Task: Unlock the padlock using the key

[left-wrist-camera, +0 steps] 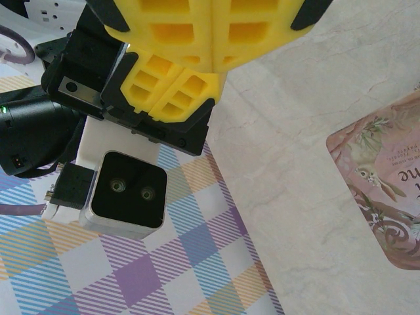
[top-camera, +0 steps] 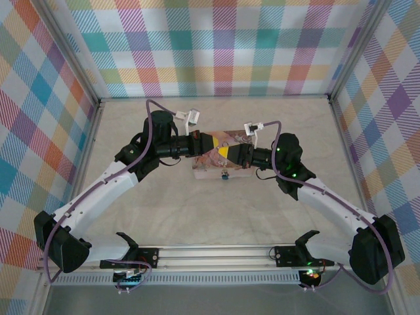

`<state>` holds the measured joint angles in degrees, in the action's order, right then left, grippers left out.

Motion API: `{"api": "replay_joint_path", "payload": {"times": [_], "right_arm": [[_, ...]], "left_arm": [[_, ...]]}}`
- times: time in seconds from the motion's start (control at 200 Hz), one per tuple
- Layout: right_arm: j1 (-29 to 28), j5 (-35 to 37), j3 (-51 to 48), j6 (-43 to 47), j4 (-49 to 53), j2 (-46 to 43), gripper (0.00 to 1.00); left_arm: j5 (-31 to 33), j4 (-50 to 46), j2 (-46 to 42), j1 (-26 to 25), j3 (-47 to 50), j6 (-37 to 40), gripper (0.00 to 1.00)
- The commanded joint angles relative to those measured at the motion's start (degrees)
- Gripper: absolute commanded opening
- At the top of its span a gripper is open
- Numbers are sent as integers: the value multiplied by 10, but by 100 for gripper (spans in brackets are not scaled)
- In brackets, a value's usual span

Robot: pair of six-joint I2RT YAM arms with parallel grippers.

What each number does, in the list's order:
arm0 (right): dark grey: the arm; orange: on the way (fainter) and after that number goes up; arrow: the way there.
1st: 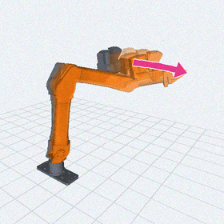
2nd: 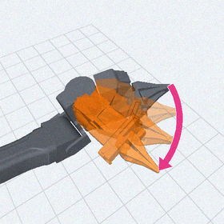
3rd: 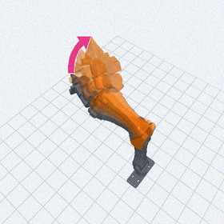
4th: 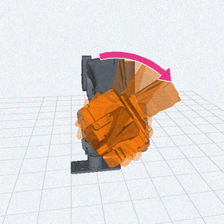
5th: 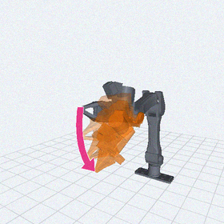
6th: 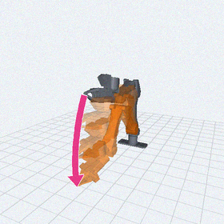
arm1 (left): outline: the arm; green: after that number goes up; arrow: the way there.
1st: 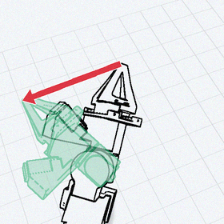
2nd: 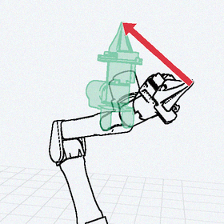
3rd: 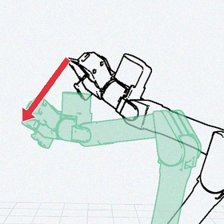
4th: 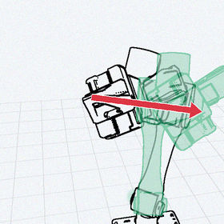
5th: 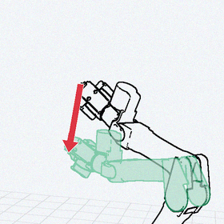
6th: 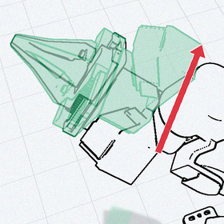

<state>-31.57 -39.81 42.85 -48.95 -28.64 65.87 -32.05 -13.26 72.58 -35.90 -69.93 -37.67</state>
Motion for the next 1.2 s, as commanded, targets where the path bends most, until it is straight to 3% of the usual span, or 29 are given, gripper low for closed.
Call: {"api": "replay_joint_path", "payload": {"times": [0.0,0.21,0.305,0.47,0.6,0.765,0.98,1.195], "right_arm": [[-4,-24,3,0,-35,4,0],[-4,-17,2,5,-25,-5,0],[-4,-6,1,12,-15,-12,0],[2,15,4,36,32,-30,0],[18,31,10,55,85,-45,0],[59,88,37,118,227,-71,0],[81,330,107,245,461,-55,0],[87,511,127,285,519,21,0]], "left_arm": [[-11,19,1,-6,-20,9,0],[-7,14,4,-6,-23,8,0],[17,-3,-5,-3,-21,11,47],[44,-19,-32,15,-2,11,67],[74,-58,-49,26,15,19,75],[166,-134,-52,27,40,35,80],[240,-142,-50,27,123,23,84],[281,-116,-24,27,157,19,86]]}}
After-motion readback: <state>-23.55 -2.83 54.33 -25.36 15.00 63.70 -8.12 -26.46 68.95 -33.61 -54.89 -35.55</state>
